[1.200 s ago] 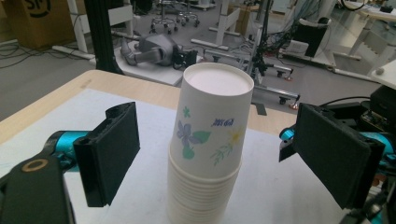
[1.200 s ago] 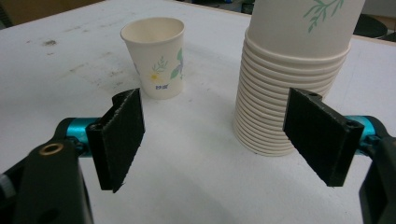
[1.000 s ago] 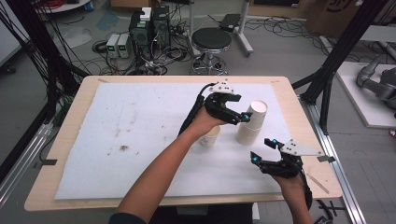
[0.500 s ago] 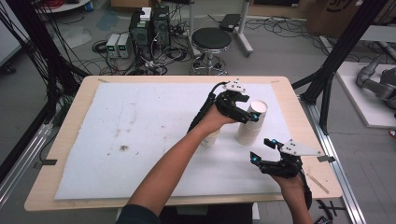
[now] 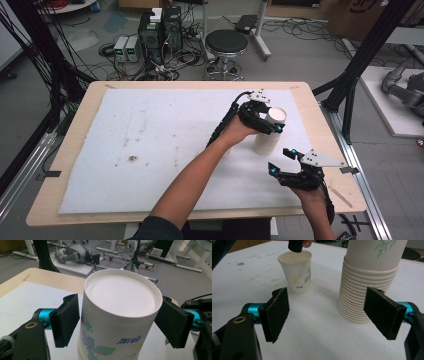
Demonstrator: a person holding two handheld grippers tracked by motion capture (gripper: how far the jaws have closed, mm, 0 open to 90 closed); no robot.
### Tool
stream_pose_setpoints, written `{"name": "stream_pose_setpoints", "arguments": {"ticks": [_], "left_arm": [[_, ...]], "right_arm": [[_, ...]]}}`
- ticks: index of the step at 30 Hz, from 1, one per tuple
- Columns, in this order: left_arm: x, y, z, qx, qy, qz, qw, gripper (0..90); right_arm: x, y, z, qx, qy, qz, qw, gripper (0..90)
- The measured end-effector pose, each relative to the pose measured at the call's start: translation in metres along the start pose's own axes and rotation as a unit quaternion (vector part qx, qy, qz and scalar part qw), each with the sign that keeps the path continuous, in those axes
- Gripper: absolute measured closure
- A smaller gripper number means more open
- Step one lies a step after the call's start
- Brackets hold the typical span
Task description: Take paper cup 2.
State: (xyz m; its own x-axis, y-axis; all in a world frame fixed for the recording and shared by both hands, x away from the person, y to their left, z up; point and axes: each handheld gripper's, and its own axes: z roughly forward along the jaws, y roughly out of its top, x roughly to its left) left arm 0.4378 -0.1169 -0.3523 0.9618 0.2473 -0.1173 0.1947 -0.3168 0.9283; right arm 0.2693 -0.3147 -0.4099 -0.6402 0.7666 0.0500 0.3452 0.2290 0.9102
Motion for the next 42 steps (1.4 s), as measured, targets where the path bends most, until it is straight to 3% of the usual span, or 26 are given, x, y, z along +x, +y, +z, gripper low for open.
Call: {"name": "stream_pose_setpoints", "arguments": {"ticks": [4,13,25,42], "left_arm": [[0.0,0.001,-0.002,-0.005,0.001,0.013,0.9999,30.7],[-0.001,0.005,-0.006,-0.008,0.003,0.013,0.9999,31.7],[-0.007,0.021,-0.02,-0.048,0.006,0.011,0.9988,32.4],[-0.018,0.045,-0.06,-0.136,0.001,0.005,0.9907,32.9]], "right_arm": [[0.0,0.0,0.0,0.0,-0.001,0.002,1.0,21.3],[0.0,0.0,0.001,0.001,0.0,0.003,1.0,21.2],[0.0,0.0,0.001,0.002,0.002,0.0,1.0,21.2],[0.003,0.0,0.003,0.005,0.005,-0.001,1.0,21.3]]}}
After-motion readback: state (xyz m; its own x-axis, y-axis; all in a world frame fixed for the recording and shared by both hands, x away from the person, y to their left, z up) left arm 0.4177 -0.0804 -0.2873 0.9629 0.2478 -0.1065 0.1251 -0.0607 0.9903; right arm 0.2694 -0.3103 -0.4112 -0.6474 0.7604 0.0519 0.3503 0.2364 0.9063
